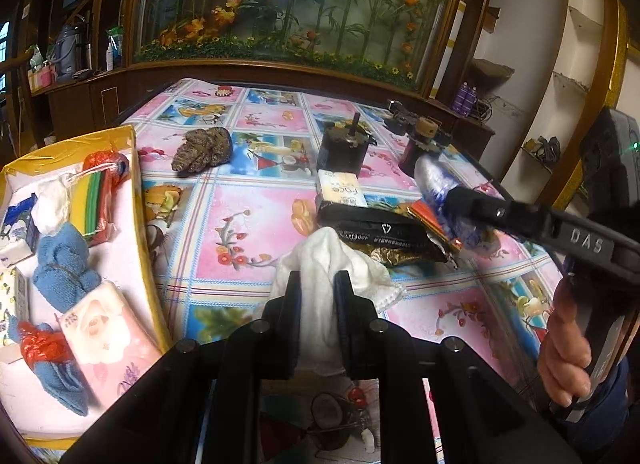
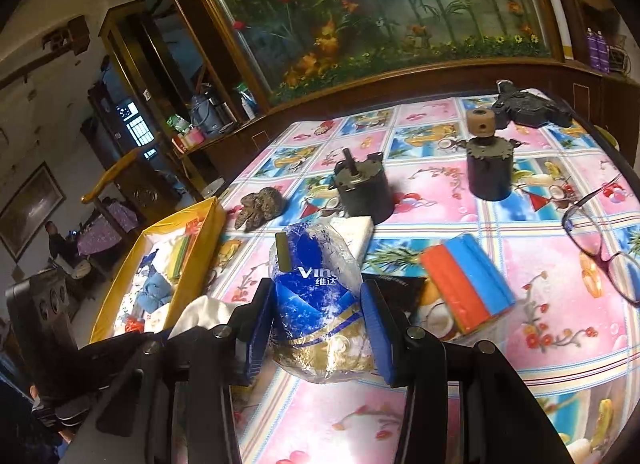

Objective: Organize soft objects
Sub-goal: 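Carry the white cloth and Vinda bag into the yellow box and release both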

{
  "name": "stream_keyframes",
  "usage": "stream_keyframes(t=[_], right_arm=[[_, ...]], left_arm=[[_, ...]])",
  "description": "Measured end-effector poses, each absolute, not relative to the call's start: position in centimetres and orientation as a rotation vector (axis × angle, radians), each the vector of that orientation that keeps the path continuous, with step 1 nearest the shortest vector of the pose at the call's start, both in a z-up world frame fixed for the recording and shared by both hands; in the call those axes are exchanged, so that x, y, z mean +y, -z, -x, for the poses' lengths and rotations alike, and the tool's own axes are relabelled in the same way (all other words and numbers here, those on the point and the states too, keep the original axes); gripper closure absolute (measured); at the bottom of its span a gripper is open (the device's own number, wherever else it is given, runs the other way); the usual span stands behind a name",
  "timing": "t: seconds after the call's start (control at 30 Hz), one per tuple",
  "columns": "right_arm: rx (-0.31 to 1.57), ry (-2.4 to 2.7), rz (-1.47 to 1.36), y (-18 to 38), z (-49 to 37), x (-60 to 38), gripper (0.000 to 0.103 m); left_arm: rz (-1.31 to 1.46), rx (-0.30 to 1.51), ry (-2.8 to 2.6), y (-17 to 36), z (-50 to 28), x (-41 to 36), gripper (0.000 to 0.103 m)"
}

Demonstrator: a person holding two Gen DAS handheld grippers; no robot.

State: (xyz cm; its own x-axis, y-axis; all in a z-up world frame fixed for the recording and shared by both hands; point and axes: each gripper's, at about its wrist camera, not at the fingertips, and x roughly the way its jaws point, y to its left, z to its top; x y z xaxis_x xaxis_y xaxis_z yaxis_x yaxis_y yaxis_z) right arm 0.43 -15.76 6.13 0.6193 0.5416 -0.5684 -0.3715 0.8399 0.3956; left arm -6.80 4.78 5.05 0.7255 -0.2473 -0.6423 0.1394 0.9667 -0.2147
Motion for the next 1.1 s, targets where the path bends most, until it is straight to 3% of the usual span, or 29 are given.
stream_keyframes(t=[0.5,0.8,1.1], right_arm=[[0.775,-0.716,-0.172,-7.5,-0.4,-4.1,0.055],[0.814,-0.828,-0.051,-8.3,0.2,7.6,0.055],[0.882,-0.823,0.045,-6.3,-1.3,16.9,0.055]], left_arm=[[0.259,0.603,-0.005,-9.8,9.6,15.8,0.088],[0.37,0.675,-0.211,-7.4,12.5,25.6,0.088],[0.393,0.717,-0.228,-5.4,14.3,27.3,0.088]])
